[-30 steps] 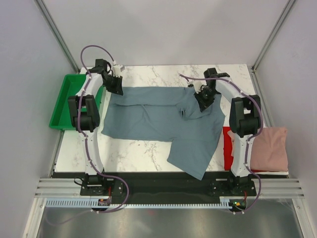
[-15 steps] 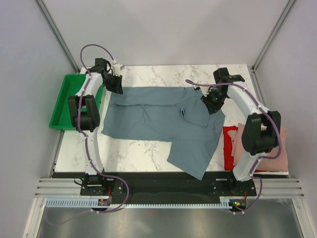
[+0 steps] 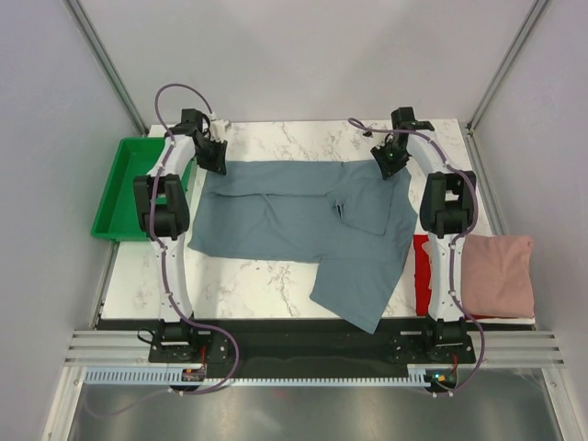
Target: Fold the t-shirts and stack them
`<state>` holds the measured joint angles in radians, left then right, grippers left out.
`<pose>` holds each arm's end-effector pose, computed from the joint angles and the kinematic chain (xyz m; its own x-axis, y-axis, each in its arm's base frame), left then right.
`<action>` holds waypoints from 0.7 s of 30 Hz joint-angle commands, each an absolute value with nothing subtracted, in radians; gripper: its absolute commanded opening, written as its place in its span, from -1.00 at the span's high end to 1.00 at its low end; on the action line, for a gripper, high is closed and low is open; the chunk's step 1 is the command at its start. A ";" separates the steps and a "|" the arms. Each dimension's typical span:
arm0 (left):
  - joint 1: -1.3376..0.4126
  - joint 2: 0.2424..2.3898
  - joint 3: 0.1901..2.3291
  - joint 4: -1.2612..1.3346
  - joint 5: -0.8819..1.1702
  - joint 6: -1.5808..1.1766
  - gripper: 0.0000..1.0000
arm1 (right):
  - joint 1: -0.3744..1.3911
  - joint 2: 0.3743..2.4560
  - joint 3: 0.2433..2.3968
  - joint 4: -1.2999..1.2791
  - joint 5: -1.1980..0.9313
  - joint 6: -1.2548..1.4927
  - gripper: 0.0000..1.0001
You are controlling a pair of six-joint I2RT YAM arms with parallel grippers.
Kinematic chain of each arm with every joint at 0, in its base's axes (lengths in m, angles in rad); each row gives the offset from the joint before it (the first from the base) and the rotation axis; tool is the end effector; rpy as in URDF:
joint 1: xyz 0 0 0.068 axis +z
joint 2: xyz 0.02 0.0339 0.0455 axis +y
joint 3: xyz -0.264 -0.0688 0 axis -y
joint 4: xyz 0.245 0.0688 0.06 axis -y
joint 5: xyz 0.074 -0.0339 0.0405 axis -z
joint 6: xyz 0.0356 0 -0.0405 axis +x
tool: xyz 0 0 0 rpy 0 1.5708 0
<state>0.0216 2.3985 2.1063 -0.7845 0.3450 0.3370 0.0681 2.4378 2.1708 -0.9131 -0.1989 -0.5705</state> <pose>0.5174 -0.0009 0.1844 -0.7844 0.2943 -0.5460 0.4232 0.8975 -0.1242 0.5132 0.0421 0.1769 -0.6998 -0.5784 -0.4192 -0.6175 0.7848 -0.0519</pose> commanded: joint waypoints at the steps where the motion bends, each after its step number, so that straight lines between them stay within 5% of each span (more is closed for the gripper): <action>1: 0.011 2.430 2.157 -0.787 0.258 0.314 0.44 | 0.072 2.450 2.217 -0.867 -0.104 -0.537 0.43; 14: -0.040 2.528 2.301 -0.729 0.147 0.259 0.36 | 0.083 2.706 2.434 -0.605 0.127 -0.540 0.35; 21: -0.037 2.326 2.292 -0.681 0.088 0.195 0.30 | 0.094 2.512 2.355 -0.500 0.109 -0.480 0.13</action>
